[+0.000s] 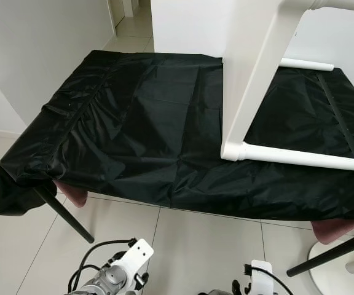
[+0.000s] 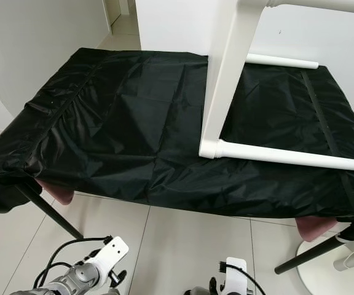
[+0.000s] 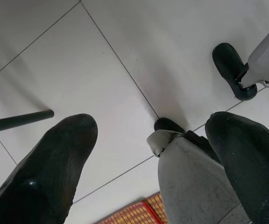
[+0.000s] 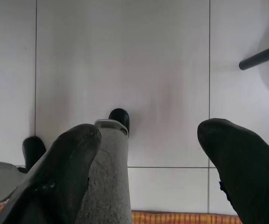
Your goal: Building children table
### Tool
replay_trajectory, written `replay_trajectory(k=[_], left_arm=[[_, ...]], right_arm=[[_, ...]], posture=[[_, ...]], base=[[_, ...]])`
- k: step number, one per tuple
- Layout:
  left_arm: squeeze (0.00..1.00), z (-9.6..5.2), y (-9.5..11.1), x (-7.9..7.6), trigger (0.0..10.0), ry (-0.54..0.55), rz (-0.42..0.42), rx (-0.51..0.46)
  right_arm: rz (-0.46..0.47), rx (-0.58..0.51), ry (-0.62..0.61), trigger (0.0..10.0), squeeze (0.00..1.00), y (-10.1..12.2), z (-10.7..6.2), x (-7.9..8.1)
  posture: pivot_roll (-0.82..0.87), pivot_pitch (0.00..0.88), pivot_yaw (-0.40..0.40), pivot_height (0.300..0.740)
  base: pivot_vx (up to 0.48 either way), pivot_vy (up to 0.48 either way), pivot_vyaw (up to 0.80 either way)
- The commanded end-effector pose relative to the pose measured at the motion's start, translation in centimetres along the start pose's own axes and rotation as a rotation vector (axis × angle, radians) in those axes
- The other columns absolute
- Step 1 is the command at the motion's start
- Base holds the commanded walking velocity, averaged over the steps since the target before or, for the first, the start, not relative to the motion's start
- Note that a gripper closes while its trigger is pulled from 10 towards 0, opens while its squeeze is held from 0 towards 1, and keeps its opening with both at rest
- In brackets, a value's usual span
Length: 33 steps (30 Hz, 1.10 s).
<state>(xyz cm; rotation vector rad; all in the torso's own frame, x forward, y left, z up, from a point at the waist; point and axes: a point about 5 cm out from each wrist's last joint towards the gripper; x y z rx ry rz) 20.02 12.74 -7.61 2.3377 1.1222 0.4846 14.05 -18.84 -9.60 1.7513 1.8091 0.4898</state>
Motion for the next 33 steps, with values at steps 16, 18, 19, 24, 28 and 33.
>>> replay_trajectory(k=[16, 18, 19, 24, 28, 33], left_arm=[[0.0, 0.2, 0.1, -0.4, 10.0, 0.032, 0.015, 0.015], [0.0, 0.2, 0.0, -0.5, 10.0, 0.04, -0.025, 0.017], [0.0, 0.2, -0.1, -0.4, 10.0, 0.045, -0.043, 0.02], [0.0, 0.1, -0.3, -0.3, 10.0, 0.054, -0.075, 0.028], [0.0, 0.1, -0.2, -0.2, 10.0, 0.055, -0.08, 0.028], [0.0, 0.2, 0.1, -0.2, 10.0, 0.043, -0.058, 0.025]], right_arm=[[-0.07, 0.043, 0.048, 10.0, 0.0, -0.8, -0.2, 0.9], [-0.084, 0.054, 0.072, 10.0, 0.0, -1.1, -0.3, 1.5], [-0.089, 0.06, 0.085, 10.0, 0.0, -1.2, -0.4, 1.7], [-0.097, 0.066, 0.083, 10.0, 0.0, -1.2, -0.3, 1.6], [-0.105, 0.065, 0.085, 10.0, 0.0, -1.1, -0.3, 1.6], [-0.106, 0.066, 0.086, 10.0, 0.0, -1.1, -0.3, 1.6]], posture=[[0.01, 0.0, -0.008, 0.74], [0.01, 0.0, -0.012, 0.74], [0.01, 0.0, -0.012, 0.74], [0.0, 0.0, -0.004, 0.74], [0.0, 0.0, -0.006, 0.74], [0.0, 0.0, -0.005, 0.74]], base=[[0.0, 0.0, 0.0], [0.0, 0.0, 0.0], [0.0, 0.0, 0.0], [0.0, 0.0, 0.0], [0.0, 0.0, 0.0], [0.0, 0.0, 0.0]])
Point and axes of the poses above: a point about 5 cm out from each wrist's last joint towards the gripper, its own z axis pointing out of the wrist towards the gripper, its own y axis along the axis of the wrist's last joint, x = y × z, and after that the axes turned 9 degrees about -z, right-handed
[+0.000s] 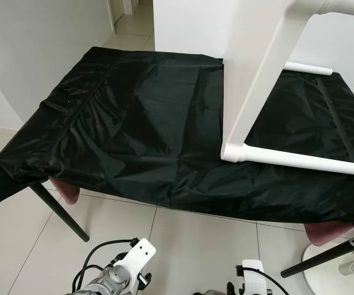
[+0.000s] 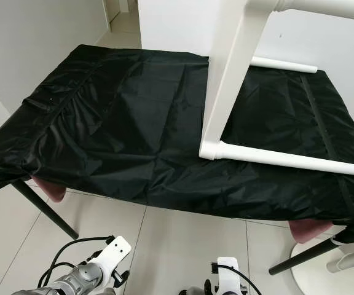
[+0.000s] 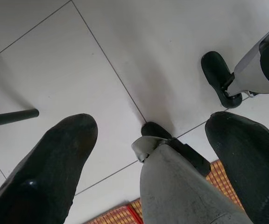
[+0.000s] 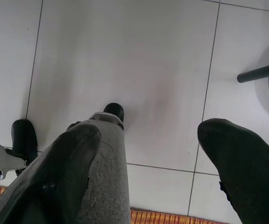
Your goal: Building children table
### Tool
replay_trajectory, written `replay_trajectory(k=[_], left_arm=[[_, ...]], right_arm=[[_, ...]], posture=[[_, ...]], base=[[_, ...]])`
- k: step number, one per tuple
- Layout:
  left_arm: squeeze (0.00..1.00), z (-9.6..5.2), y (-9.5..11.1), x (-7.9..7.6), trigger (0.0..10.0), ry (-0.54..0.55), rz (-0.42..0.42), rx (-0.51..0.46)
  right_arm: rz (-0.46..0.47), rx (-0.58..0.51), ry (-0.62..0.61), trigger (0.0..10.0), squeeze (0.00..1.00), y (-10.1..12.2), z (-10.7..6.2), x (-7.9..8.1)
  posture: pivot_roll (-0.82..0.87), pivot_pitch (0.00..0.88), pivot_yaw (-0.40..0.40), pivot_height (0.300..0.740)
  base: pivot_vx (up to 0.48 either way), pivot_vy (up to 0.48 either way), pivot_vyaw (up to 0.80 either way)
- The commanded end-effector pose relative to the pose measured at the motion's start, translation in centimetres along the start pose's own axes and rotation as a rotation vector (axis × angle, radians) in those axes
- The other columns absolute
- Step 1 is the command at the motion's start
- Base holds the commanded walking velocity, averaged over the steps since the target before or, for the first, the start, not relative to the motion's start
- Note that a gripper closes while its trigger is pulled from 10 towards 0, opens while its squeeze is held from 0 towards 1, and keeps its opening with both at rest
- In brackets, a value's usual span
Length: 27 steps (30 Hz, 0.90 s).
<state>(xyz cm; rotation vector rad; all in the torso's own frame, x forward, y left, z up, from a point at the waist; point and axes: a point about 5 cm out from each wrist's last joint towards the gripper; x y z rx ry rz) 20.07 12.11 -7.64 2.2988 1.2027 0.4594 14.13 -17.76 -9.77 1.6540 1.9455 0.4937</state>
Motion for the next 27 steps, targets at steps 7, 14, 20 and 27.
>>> replay_trajectory(k=[7, 14, 20, 27], left_arm=[[0.0, -0.01, -0.18, 0.26, 10.0, 0.04, 0.0, 0.013], [0.0, 0.0, -0.12, 0.31, 10.0, 0.046, -0.018, 0.014], [0.0, 0.01, -0.06, 0.33, 10.0, 0.048, -0.021, 0.012], [0.0, 0.02, 0.03, 0.32, 10.0, 0.044, -0.021, 0.007]], right_arm=[[0.013, 0.05, 0.024, 10.0, 0.0, -1.16, -0.32, 0.65], [-0.001, 0.051, 0.025, 10.0, 0.0, -1.23, -0.34, 0.53], [-0.01, 0.056, 0.025, 10.0, 0.0, -1.41, -0.4, 0.48], [-0.016, 0.059, 0.028, 10.0, 0.0, -1.47, -0.42, 0.48]], posture=[[0.0, 0.0, -0.004, 0.74], [0.0, 0.0, -0.009, 0.74], [0.0, 0.0, -0.013, 0.74], [0.0, 0.0, -0.013, 0.74]], base=[[0.0, 0.0, 0.0], [0.0, 0.0, 0.0], [0.0, 0.0, 0.0], [0.0, 0.0, 0.0]])
Point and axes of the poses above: a point about 5 cm out from each wrist's last joint towards the gripper, its own z axis pointing out of the wrist towards the gripper, its own y axis along the axis of the wrist's last joint, x = y × z, and after that the axes turned 9 degrees about -z, right-handed
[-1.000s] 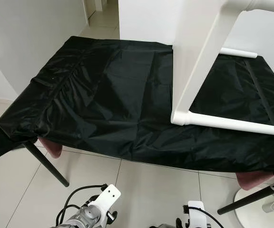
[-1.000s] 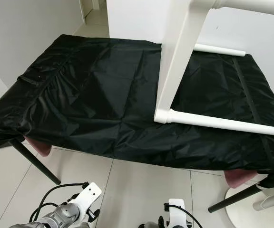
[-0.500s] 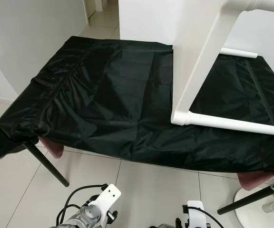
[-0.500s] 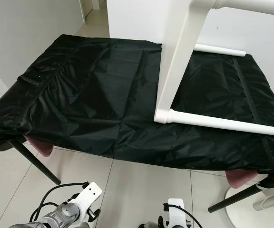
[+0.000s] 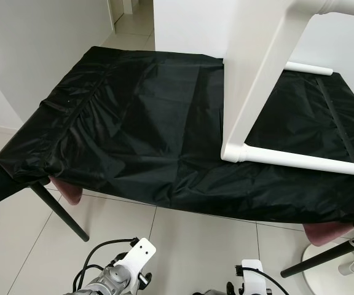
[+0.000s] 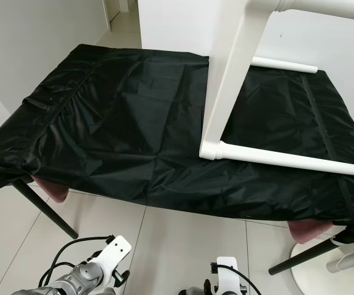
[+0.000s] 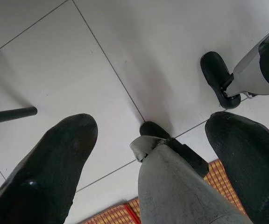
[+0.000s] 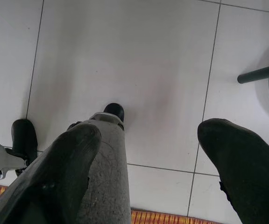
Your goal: Building children table
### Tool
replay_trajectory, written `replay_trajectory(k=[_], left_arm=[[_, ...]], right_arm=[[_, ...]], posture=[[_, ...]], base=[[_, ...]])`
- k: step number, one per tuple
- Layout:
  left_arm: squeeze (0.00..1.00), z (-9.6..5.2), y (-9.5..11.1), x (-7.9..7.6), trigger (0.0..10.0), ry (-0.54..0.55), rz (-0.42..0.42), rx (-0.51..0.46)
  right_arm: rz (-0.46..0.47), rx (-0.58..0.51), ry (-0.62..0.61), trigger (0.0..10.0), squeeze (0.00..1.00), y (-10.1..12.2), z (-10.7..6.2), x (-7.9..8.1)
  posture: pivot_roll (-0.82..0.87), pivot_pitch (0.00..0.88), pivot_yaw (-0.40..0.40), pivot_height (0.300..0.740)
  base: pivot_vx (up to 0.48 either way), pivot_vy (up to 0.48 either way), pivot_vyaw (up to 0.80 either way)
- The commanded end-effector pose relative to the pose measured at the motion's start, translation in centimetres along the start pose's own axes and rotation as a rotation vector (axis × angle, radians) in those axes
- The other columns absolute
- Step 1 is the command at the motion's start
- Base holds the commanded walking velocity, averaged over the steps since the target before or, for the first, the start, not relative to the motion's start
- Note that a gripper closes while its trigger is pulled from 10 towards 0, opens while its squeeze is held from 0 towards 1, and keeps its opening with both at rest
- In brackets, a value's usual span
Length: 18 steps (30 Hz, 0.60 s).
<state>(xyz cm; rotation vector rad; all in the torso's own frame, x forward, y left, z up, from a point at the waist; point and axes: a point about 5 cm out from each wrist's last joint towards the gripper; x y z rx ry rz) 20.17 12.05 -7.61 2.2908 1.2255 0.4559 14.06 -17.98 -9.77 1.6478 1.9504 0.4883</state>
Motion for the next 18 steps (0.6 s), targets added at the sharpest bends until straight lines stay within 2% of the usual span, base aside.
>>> replay_trajectory(k=[1, 18], left_arm=[[0.0, -0.02, 0.0, 0.27, 10.0, 0.034, -0.005, -0.003], [0.0, -0.05, -0.28, 0.08, 10.0, 0.028, -0.003, -0.002]], right_arm=[[-0.012, 0.058, 0.029, 10.0, 0.0, -1.37, -0.39, 0.73], [-0.03, 0.063, 0.025, 10.0, 0.0, -1.35, -0.37, 0.84]], posture=[[-0.01, 0.0, -0.013, 0.74], [-0.01, 0.0, -0.014, 0.74]], base=[[0.0, 0.0, 0.0], [0.0, 0.0, 0.0]])
Point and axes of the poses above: a point about 5 cm out from each wrist's last joint towards the gripper, its own z axis pointing out of the wrist towards the gripper, its own y axis along the axis of the wrist's last joint, x = y × z, and after that the axes turned 9 degrees about -z, right-handed
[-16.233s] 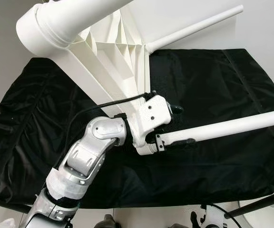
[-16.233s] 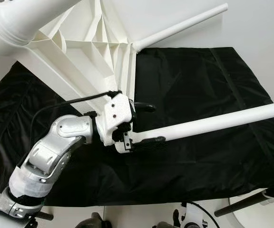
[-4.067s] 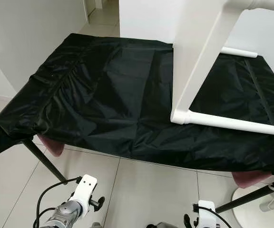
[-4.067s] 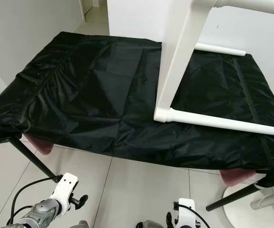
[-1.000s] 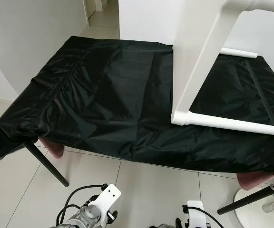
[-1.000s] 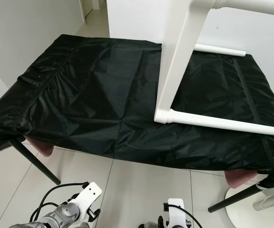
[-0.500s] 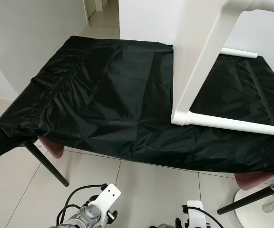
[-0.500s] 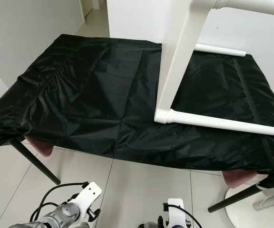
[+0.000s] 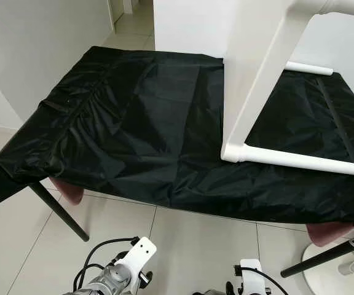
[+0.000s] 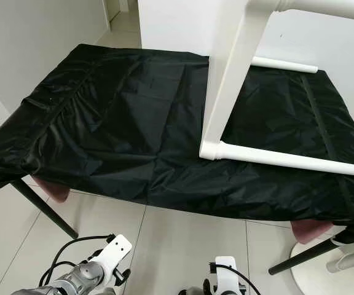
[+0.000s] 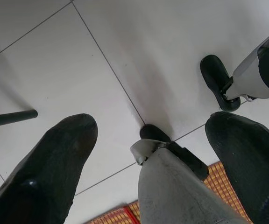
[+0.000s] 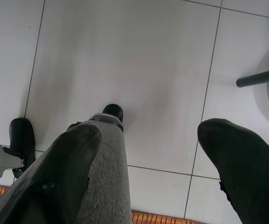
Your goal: Building children table
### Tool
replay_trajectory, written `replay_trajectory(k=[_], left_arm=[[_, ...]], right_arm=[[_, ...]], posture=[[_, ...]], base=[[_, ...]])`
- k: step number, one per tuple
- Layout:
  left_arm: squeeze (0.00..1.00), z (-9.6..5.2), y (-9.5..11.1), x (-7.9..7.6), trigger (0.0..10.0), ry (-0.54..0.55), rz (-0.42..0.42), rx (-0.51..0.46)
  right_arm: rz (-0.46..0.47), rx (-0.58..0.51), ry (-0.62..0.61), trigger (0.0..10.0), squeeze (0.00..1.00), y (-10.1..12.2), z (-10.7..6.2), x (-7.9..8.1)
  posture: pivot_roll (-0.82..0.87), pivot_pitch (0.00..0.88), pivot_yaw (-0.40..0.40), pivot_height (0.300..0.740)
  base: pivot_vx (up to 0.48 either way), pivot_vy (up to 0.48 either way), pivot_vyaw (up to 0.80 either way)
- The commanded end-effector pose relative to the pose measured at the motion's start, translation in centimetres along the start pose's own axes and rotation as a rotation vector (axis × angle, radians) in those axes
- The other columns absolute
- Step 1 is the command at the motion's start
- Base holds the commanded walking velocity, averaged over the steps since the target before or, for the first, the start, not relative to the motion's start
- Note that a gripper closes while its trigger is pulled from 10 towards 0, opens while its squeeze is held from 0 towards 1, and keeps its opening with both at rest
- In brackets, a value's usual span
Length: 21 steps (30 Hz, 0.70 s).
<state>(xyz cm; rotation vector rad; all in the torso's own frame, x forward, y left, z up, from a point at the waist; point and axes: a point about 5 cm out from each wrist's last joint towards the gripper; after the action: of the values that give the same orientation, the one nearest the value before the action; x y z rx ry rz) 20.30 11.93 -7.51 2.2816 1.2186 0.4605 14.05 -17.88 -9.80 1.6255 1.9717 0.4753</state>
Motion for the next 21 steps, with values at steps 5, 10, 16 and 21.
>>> replay_trajectory(k=[5, 10, 16, 21], left_arm=[[0.0, -0.11, -0.72, 0.09, 10.0, 0.032, -0.006, 0.017], [0.0, -0.14, -0.88, 0.09, 10.0, 0.032, -0.001, 0.023], [0.0, -0.15, -0.95, 0.1, 10.0, 0.03, 0.006, 0.026], [0.0, -0.17, -1.06, 0.11, 10.0, 0.031, 0.007, 0.031]], right_arm=[[-0.008, 0.058, 0.026, 10.0, 0.0, -1.34, -0.38, 0.84], [-0.004, 0.062, 0.028, 10.0, 0.0, -1.42, -0.41, 0.92], [0.004, 0.063, 0.028, 10.0, 0.0, -1.52, -0.45, 0.93], [0.013, 0.065, 0.027, 10.0, 0.0, -1.6, -0.47, 0.91]], posture=[[-0.01, 0.0, -0.012, 0.74], [-0.01, 0.0, -0.008, 0.74], [-0.02, 0.0, -0.001, 0.74], [-0.02, 0.0, 0.0, 0.74]], base=[[0.0, 0.0, 0.0], [0.0, 0.0, 0.0], [0.0, 0.0, 0.0], [0.0, 0.0, 0.0]])
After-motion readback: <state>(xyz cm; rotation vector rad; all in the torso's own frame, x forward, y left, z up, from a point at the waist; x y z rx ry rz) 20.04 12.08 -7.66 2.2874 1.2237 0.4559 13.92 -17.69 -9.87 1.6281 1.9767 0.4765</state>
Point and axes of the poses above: a point about 5 cm out from each wrist's last joint towards the gripper, its own z axis pointing out of the wrist towards the gripper, its own y axis along the axis of the wrist's last joint, x = y × z, and after that the axes turned 9 degrees about -z, right-handed
